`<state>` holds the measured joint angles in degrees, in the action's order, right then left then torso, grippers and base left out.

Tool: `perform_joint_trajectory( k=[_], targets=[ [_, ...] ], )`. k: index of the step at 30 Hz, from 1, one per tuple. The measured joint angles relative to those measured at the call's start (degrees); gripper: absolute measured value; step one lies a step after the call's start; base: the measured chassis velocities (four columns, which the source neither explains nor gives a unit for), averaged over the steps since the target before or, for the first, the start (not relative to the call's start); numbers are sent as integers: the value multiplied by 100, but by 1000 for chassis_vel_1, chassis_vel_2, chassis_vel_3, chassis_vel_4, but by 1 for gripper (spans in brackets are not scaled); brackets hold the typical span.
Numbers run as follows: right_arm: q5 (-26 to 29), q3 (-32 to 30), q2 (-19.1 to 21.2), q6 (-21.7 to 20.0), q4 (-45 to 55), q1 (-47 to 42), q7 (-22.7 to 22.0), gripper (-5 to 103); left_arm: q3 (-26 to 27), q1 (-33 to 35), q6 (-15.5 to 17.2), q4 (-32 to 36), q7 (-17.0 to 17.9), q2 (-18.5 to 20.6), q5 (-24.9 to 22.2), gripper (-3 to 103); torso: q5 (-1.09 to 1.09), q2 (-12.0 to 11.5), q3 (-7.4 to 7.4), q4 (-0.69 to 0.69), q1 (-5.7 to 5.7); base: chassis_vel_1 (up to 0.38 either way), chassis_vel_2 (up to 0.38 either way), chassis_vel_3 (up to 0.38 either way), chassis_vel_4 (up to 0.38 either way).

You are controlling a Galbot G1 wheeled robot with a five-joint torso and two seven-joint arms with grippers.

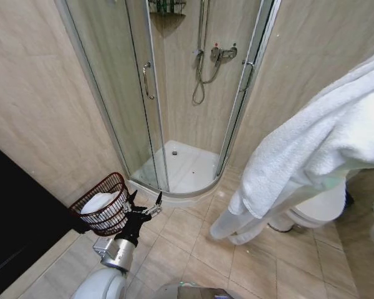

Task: Discard the used towel into the hamper.

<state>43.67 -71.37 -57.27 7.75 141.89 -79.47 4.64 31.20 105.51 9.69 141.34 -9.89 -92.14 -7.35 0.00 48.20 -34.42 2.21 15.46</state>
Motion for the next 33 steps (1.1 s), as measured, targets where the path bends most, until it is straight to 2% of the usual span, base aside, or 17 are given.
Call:
perform_joint_trajectory(
  k=[9,23,33],
  targets=[
    [61,240,-10,126,37,51,66,9,0,0,0,0,0,0,0,100,0,257,-144,1,114,0,0,0,0],
    [444,144,9,294,95,72,129,9,0,0,0,0,0,0,0,100,0,633,-354,0,279,0,0,0,0],
    [463,110,25,359,100,72,115,9,0,0,0,0,0,0,0,100,0,885,-491,0,395,0,0,0,0]
  ],
)
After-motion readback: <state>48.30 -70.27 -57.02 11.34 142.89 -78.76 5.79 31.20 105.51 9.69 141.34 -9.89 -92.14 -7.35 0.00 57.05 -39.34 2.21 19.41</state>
